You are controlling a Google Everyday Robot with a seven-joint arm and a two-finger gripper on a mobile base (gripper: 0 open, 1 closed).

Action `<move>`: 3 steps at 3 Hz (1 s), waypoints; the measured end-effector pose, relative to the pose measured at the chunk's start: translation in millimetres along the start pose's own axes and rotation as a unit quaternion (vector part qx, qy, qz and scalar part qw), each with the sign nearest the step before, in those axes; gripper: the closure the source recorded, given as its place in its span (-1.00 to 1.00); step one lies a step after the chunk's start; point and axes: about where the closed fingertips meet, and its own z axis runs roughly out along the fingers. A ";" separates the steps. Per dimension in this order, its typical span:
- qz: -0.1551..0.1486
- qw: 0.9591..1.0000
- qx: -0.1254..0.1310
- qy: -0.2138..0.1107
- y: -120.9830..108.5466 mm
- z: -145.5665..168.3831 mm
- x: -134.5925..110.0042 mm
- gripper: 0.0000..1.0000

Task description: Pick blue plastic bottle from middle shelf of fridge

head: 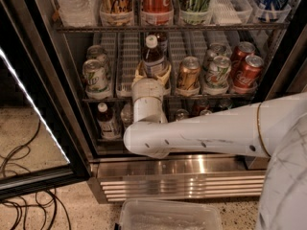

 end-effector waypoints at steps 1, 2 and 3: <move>-0.002 1.000 -0.009 0.000 7.0 -2.3 2.4 1.00; -0.003 1.000 -0.010 -0.002 5.2 -2.9 1.1 1.00; -0.016 1.000 0.000 -0.025 -5.2 -13.0 -24.5 1.00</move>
Offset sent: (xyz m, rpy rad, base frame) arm -0.1116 -0.0871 0.1405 0.0068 -0.6412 -0.4841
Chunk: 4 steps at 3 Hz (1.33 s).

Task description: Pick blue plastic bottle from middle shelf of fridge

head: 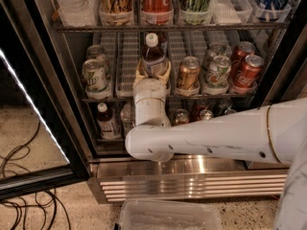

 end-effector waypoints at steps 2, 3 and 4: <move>-0.012 1.000 0.004 0.005 -7.7 -6.3 -18.8 1.00; -0.012 1.000 0.003 0.006 -7.9 -7.3 -17.3 1.00; -0.007 1.000 -0.017 0.021 -7.6 -30.1 -42.8 1.00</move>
Offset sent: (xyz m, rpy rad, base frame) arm -0.0446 -0.0257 0.0616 -0.0523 0.0015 -0.0281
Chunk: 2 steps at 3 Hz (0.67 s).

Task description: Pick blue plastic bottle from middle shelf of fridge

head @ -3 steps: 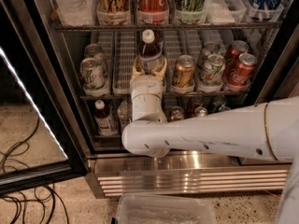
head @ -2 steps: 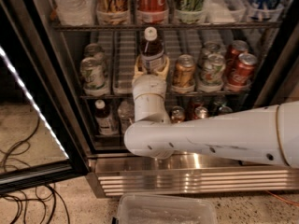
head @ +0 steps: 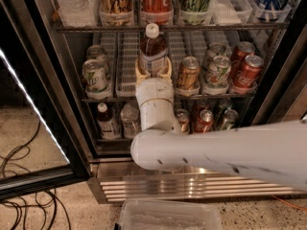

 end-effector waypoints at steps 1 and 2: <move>0.018 0.999 -0.048 0.012 9.2 -39.2 -42.2 1.00; 0.018 0.999 -0.048 0.011 9.2 -39.1 -42.1 1.00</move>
Offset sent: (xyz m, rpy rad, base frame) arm -0.0410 0.0032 0.0190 0.0041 0.0256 0.0821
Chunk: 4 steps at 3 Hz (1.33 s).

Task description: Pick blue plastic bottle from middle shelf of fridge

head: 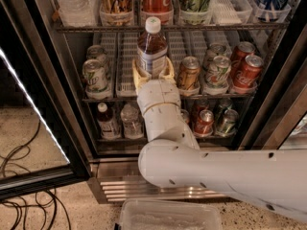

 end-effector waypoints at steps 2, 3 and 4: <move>0.034 0.997 -0.072 0.015 23.7 -29.8 2.9 1.00; 0.083 0.990 -0.111 0.025 39.8 -67.7 12.5 1.00; 0.129 0.979 -0.150 0.049 48.0 -120.1 17.6 1.00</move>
Offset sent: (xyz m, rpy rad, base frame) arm -0.0739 0.0351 -0.0329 0.1600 0.0940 0.3484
